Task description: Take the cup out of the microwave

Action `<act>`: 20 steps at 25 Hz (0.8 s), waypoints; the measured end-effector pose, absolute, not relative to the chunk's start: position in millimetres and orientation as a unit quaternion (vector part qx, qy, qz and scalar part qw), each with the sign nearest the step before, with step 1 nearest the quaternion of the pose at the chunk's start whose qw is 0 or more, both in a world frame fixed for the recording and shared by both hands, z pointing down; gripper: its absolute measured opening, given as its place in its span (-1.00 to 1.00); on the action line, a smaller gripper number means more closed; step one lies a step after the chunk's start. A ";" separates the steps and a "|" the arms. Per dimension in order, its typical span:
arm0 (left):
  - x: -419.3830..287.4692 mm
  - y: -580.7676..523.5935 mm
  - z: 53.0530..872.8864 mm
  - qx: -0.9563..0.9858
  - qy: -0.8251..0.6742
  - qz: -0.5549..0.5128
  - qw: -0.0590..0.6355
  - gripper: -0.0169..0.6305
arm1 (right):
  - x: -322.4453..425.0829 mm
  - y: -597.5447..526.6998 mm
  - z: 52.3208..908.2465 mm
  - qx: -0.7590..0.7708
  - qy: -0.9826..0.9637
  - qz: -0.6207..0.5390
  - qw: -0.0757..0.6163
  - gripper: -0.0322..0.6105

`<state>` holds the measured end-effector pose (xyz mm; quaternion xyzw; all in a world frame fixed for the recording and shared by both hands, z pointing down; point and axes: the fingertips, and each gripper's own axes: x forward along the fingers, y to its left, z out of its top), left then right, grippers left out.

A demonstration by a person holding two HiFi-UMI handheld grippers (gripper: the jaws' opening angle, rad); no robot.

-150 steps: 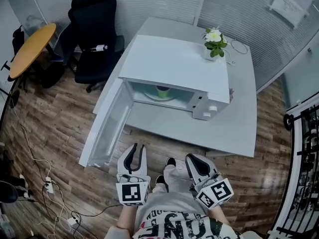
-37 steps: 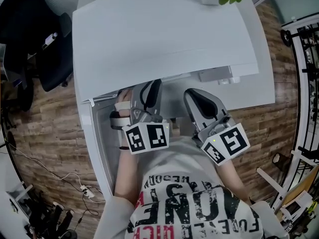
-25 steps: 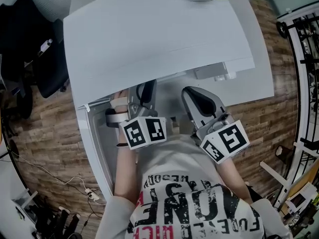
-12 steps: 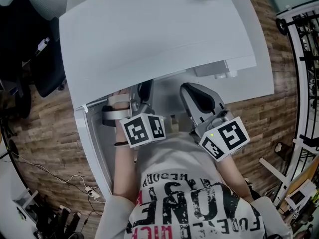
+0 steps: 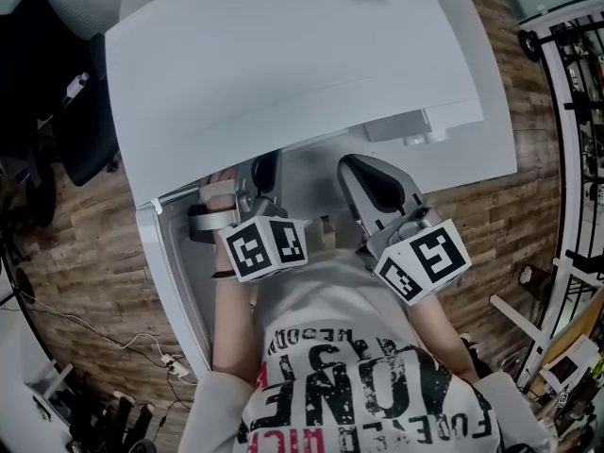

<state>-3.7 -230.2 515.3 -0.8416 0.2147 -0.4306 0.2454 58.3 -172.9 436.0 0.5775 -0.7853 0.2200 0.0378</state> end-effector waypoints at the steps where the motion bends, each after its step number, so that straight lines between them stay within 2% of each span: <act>1: -4.8 -230.5 514.3 -0.848 0.219 -0.423 0.234 -0.82 | 57.9 -172.4 436.0 0.578 -0.785 0.221 0.036 -0.82; 8: -7.4 -221.7 502.7 -0.881 0.238 -0.375 0.162 -0.82 | 56.9 -166.1 430.4 0.578 -0.786 0.216 0.029 -0.82; 20: -2.3 -203.4 489.1 -0.878 0.257 -0.371 0.162 -0.83 | 81.7 -150.1 422.6 0.573 -0.792 0.212 0.002 -0.82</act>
